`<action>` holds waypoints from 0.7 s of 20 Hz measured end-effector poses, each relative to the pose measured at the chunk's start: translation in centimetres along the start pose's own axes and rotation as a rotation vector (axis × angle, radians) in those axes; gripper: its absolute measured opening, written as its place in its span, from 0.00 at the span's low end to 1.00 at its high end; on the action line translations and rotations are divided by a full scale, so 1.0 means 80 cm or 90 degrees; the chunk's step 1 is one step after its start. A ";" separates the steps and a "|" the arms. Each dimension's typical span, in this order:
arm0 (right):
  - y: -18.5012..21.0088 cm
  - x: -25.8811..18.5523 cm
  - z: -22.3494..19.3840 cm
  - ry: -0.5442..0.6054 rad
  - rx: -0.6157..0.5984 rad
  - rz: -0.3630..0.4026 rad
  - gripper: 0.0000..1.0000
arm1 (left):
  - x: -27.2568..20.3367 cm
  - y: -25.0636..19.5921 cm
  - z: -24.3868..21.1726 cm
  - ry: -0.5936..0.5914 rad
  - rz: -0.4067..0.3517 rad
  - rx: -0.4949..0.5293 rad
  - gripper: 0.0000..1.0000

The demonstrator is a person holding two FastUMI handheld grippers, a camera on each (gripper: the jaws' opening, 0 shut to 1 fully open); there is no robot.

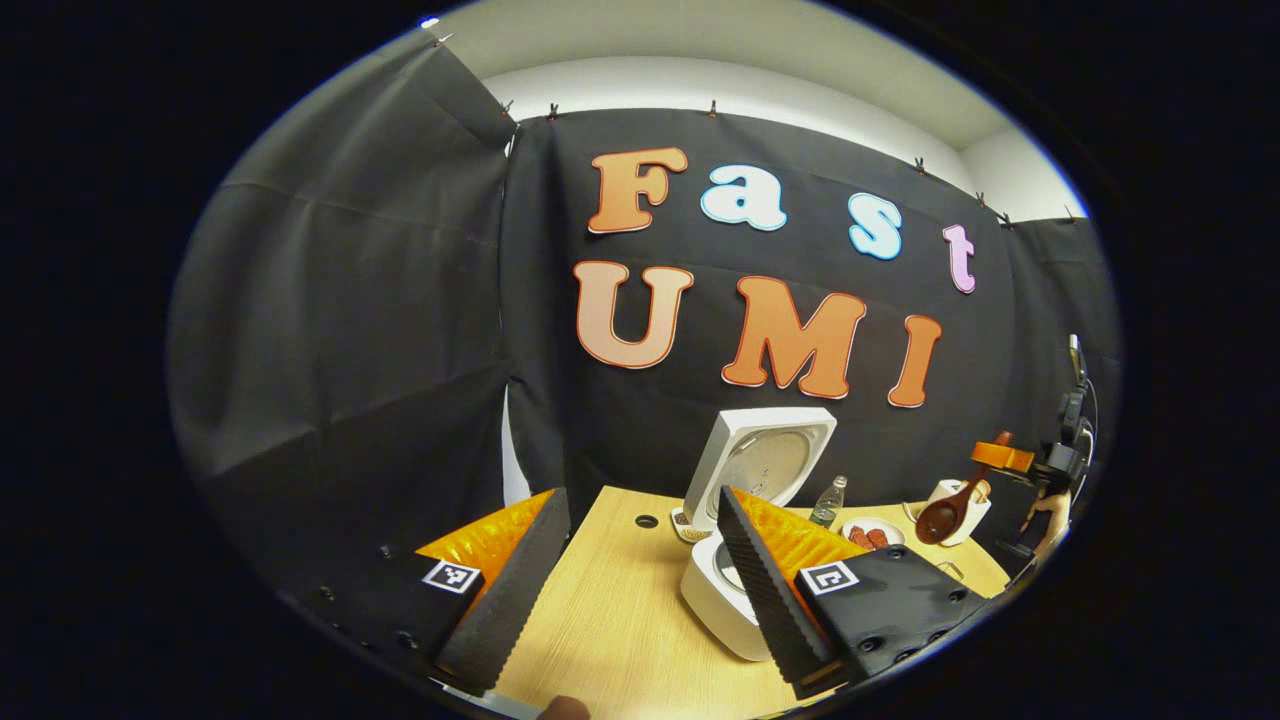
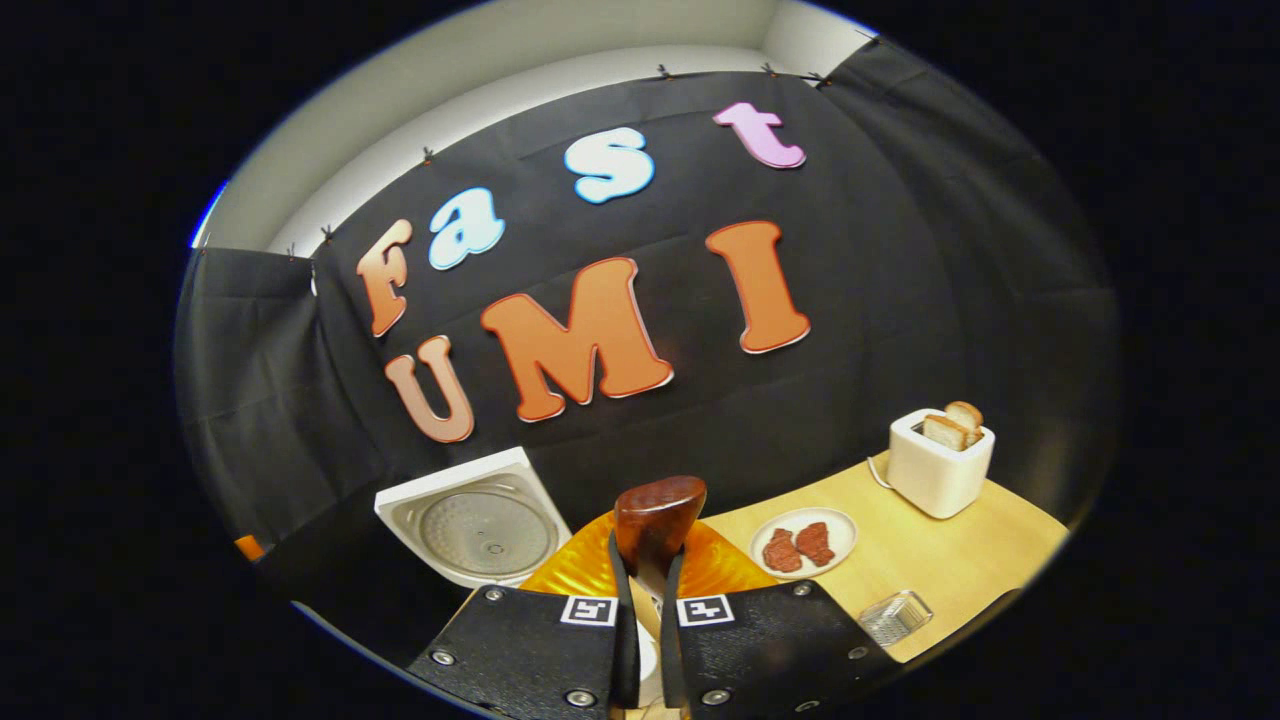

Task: Close the left gripper, press the button to open the rice cooker; take a wooden spoon from the chopstick holder with the right hand, scoop a spoonful of rice and pour it into the rice cooker, then put the wooden spoon back into the chopstick holder.

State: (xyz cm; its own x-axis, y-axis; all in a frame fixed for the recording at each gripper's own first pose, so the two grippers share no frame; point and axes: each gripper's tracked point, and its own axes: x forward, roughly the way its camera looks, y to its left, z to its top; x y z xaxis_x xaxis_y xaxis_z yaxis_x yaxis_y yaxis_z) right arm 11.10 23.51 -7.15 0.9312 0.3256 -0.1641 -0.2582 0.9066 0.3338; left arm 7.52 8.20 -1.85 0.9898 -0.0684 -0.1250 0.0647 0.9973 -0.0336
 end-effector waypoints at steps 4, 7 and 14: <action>-0.096 -0.013 0.004 -0.003 0.021 -0.064 0.07 | 0.008 -0.026 0.012 -0.007 0.004 -0.008 1.00; -0.154 -0.017 -0.010 0.010 0.034 -0.093 0.08 | 0.015 -0.042 0.020 -0.015 0.023 0.004 1.00; -0.248 0.015 -0.087 0.084 0.092 -0.131 0.08 | 0.015 -0.096 0.027 -0.019 0.045 0.010 1.00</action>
State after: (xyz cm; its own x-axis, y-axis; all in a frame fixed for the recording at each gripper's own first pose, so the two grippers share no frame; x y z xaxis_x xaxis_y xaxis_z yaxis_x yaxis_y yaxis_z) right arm 15.53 7.78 -20.41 0.9158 0.1800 -0.3589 -0.0192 0.9125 0.4086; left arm 8.46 0.52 0.44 0.9952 0.0023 -0.0975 -0.0033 0.9999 -0.0102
